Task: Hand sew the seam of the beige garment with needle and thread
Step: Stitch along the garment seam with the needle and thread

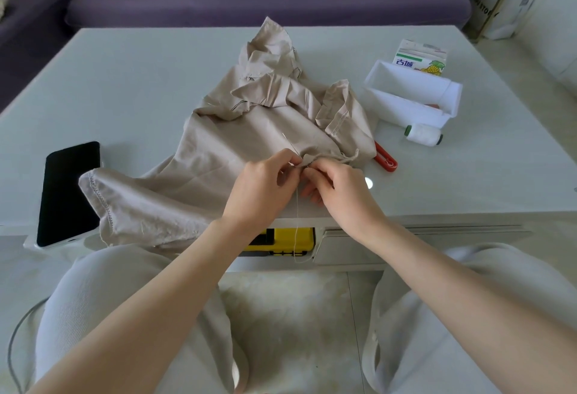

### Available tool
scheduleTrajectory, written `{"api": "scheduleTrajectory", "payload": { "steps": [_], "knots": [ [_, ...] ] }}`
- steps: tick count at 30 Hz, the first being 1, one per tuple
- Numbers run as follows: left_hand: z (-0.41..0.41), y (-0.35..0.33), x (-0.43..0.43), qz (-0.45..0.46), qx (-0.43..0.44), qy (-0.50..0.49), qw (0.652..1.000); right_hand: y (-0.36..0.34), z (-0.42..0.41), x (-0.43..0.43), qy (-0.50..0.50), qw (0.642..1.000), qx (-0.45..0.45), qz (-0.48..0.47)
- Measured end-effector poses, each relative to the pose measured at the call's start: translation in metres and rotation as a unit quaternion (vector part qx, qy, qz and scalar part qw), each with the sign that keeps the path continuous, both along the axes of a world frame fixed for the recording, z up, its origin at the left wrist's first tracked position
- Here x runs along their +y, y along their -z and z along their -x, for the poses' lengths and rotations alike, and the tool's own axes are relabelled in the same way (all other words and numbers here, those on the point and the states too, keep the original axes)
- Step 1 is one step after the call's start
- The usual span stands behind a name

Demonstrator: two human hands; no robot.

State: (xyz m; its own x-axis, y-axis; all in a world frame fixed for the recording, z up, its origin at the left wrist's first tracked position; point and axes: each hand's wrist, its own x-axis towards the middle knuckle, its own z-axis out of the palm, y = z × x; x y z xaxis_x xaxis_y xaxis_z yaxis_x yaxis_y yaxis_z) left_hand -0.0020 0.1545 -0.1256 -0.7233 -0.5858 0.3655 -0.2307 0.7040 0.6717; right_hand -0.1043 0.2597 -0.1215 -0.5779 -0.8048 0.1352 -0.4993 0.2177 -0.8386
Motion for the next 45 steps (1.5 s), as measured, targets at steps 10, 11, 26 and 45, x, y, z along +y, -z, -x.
{"api": "scheduleTrajectory", "payload": {
  "steps": [10, 11, 26, 45],
  "knots": [
    [0.003, -0.01, 0.005, -0.103, 0.021, -0.004, 0.995, -0.001, -0.003, 0.005, -0.038, 0.996, 0.078, -0.026],
    [0.004, -0.01, 0.005, -0.106, 0.02, -0.008, 0.994, -0.001, -0.002, 0.005, -0.043, 0.994, 0.099, -0.035],
    [0.002, -0.004, 0.006, -0.005, -0.01, 0.018, 1.0, 0.007, 0.003, 0.0, 0.029, 0.965, 0.252, 0.071],
    [0.005, -0.001, 0.008, -0.011, -0.047, 0.074, 0.996, -0.021, 0.016, 0.005, 0.057, 0.978, -0.075, 0.184]
  ]
}}
